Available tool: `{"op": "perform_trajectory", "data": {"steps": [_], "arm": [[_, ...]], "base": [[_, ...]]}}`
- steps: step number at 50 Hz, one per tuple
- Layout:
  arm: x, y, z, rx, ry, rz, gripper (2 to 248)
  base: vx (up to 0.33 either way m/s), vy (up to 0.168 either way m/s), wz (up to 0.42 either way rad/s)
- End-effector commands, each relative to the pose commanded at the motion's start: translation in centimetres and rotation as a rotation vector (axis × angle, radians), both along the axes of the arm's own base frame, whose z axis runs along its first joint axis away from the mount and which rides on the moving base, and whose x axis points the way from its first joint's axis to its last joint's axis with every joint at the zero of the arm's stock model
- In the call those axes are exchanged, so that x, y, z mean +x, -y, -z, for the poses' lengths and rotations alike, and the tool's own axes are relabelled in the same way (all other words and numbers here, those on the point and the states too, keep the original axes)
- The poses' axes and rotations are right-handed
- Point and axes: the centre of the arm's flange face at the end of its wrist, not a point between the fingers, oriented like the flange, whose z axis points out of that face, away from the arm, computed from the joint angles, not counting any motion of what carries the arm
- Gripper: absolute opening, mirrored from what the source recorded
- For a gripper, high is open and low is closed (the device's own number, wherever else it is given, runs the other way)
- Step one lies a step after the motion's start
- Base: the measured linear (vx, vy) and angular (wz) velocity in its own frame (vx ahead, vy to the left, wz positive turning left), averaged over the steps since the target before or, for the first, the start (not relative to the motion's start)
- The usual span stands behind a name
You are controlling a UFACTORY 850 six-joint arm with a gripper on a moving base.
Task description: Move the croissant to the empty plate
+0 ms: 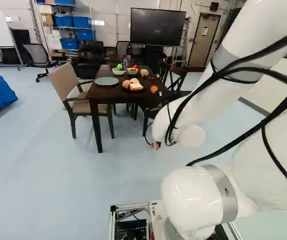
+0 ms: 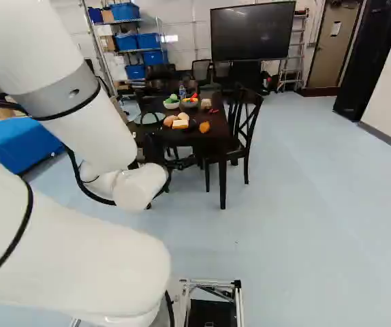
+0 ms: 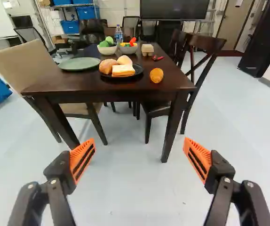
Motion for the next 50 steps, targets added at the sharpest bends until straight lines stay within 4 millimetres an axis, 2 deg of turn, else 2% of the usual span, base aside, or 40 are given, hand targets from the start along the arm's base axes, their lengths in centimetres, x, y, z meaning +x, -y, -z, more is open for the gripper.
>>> {"op": "perform_trajectory", "data": {"steps": [28,50], "arm": [[0.0,0.0,0.0,0.0,0.0,0.0,247],[0.0,0.0,0.0,0.0,0.0,0.0,247]], "base": [[0.213,-0.004,-0.273],[0.181,0.099,-0.039]]}}
